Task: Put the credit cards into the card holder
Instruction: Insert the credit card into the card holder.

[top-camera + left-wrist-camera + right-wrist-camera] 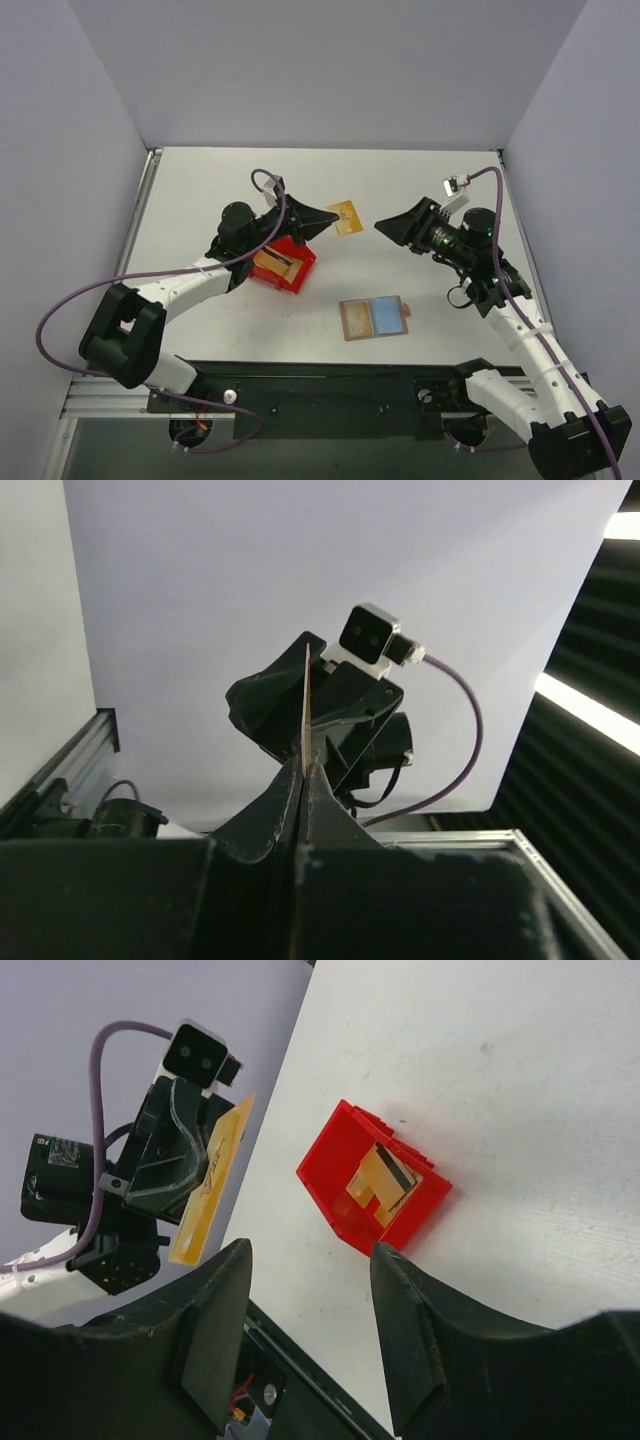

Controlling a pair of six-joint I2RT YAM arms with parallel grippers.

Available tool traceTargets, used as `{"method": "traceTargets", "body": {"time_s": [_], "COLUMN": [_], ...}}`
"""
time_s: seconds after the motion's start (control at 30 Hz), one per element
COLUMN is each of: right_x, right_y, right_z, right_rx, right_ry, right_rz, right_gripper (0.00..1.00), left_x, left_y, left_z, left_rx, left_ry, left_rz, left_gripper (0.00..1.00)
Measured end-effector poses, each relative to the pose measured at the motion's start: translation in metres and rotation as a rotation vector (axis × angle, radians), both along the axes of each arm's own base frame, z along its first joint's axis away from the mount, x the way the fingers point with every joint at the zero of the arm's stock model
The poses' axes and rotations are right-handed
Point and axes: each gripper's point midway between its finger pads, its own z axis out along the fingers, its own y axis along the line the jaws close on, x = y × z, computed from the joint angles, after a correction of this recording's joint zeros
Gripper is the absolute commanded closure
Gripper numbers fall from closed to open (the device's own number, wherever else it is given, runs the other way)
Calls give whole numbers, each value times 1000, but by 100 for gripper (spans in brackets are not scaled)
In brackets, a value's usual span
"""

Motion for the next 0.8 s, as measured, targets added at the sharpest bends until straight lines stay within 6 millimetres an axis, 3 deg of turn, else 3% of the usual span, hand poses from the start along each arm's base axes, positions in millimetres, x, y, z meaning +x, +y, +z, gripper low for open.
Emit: {"method": "traceTargets", "body": {"time_s": [0.17, 0.4, 0.8], "right_x": [1, -3, -7], "right_y": [10, 11, 38], "right_z": [3, 6, 17], "right_rx": [36, 65, 196], "right_ry": [48, 68, 122], "right_rz": [55, 87, 280], "right_gripper": [53, 53, 59], "left_x": [-13, -26, -27], "left_y": [-8, -11, -20], "left_z": [3, -11, -3], "left_rx": [60, 159, 177], "left_ry": [-225, -457, -626], "left_rz": [-77, -147, -196], "left_gripper": [100, 100, 100]}}
